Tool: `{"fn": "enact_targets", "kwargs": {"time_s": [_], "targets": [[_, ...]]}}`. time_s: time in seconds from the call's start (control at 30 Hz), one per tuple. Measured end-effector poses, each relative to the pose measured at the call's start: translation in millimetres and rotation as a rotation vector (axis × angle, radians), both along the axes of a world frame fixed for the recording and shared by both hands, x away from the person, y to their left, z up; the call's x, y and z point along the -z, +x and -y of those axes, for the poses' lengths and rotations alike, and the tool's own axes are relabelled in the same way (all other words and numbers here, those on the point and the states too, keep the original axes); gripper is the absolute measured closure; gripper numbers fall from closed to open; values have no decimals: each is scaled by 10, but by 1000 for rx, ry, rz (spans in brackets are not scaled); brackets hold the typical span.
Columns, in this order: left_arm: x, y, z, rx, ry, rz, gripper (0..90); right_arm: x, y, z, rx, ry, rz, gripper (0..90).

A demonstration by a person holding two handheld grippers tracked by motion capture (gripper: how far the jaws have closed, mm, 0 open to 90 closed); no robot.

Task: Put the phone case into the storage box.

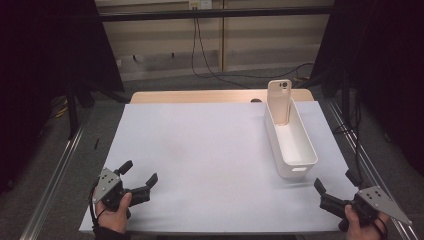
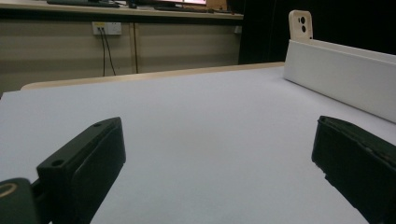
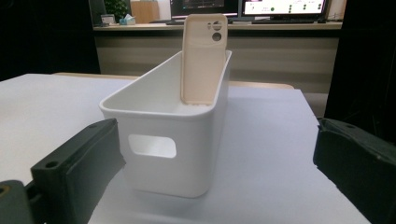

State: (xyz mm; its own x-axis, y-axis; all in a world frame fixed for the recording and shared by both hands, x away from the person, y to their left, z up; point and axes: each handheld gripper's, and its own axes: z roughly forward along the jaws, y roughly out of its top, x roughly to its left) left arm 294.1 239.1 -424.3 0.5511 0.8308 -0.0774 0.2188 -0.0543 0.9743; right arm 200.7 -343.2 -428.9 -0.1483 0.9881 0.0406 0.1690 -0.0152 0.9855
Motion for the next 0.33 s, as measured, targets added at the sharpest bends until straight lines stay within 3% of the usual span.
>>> {"fn": "enact_targets", "kwargs": {"time_s": [0.33], "targets": [[5, 4, -4, -1, 2, -9, 27, 4, 84, 2, 0, 26, 3, 1]]}}
